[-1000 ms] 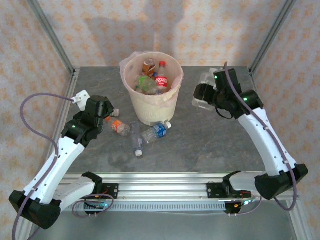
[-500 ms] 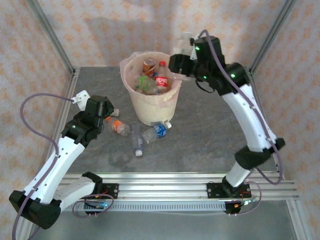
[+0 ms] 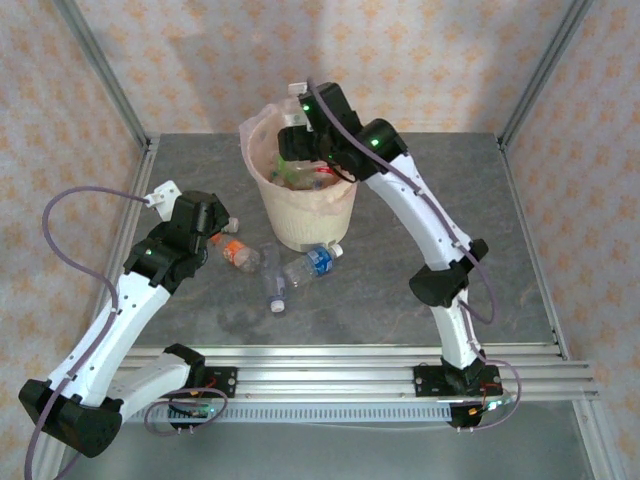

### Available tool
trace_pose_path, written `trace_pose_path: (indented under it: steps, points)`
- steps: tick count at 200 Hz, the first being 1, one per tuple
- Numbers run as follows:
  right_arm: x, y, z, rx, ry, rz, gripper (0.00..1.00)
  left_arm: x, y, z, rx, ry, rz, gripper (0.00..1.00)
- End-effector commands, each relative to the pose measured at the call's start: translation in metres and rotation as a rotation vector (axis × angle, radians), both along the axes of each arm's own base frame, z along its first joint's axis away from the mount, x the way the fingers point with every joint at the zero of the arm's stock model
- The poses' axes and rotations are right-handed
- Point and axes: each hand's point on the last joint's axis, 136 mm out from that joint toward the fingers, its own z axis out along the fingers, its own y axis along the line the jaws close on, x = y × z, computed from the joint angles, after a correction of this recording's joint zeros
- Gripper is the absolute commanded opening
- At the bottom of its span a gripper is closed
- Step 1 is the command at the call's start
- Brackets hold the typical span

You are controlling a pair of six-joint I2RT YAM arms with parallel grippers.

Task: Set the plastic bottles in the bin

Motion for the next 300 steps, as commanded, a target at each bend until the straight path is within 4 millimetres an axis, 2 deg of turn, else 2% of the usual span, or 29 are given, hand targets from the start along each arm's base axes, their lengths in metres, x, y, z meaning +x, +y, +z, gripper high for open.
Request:
trace_pose_path:
  steps: [1,56,87,115,149,172,234,300]
  points:
    - [0.002,0.002,0.006,-0.050,-0.060,-0.009,0.56,-0.003,0.008,0.003,0.010,-0.008,0.034,1.00]
    - [0.001,0.006,-0.027,-0.203,-0.044,-0.022,0.63,-0.002,0.007,0.004,0.004,-0.013,0.030,1.00]
    - [-0.007,0.010,-0.035,-0.205,-0.005,0.011,0.74,0.000,0.006,0.003,0.005,-0.008,0.028,1.00]
    - [-0.018,0.020,-0.029,-0.146,0.024,0.078,0.88,0.002,0.005,0.003,0.000,-0.007,0.024,1.00]
    - [-0.030,0.029,-0.016,-0.075,0.036,0.148,1.00,0.004,0.003,0.002,-0.003,-0.001,0.018,1.00]
    - [-0.033,0.032,-0.013,-0.062,0.032,0.168,0.99,0.003,0.003,0.002,-0.002,0.001,0.017,1.00]
    - [-0.030,0.023,-0.005,-0.081,0.000,0.142,0.99,0.003,0.004,0.003,0.003,-0.002,0.021,1.00]
    - [-0.043,-0.007,0.040,-0.022,-0.068,0.060,1.00,0.016,0.004,-0.003,0.034,0.036,0.005,1.00]
